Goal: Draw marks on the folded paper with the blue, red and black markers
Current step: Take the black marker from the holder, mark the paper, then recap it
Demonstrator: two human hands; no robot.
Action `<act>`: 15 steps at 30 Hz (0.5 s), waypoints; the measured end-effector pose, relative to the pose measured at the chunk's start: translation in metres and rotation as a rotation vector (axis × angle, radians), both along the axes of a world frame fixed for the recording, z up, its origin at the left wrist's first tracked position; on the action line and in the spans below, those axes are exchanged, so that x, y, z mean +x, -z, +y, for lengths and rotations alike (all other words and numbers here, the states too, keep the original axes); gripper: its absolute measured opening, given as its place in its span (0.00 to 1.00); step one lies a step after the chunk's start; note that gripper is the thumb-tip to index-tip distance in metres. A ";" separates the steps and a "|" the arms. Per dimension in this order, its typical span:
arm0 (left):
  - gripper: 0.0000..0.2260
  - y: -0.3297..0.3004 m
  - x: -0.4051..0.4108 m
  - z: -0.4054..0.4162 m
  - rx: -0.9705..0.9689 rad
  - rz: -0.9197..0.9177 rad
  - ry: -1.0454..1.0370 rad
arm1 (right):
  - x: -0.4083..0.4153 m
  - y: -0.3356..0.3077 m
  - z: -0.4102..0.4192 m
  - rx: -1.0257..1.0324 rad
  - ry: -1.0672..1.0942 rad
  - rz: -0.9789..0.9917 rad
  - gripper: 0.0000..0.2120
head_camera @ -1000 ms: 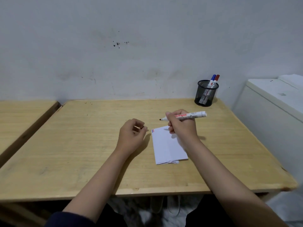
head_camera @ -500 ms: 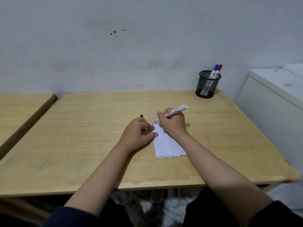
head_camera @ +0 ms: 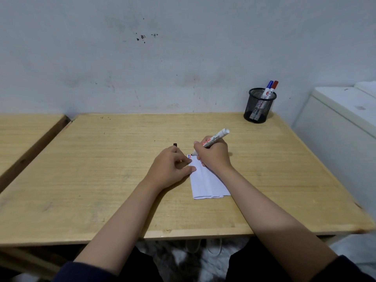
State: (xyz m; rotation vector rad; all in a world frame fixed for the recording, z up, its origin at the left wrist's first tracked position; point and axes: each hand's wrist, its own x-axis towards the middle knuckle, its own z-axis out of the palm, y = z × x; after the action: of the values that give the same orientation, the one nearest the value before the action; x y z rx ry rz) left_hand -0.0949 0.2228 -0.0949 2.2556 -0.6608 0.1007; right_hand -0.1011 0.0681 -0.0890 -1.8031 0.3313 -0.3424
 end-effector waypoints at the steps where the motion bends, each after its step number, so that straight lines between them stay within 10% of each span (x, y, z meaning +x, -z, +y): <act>1: 0.12 0.000 0.000 0.000 0.001 0.001 0.002 | 0.000 -0.001 0.000 0.003 0.000 0.004 0.12; 15: 0.11 -0.001 0.000 0.000 0.003 -0.042 0.002 | -0.004 -0.002 -0.004 0.076 0.031 -0.030 0.09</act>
State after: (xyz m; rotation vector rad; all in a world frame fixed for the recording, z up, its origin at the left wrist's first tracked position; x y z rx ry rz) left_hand -0.0946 0.2225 -0.0940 2.2612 -0.6858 0.1472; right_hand -0.1048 0.0639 -0.0866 -1.7178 0.3473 -0.3735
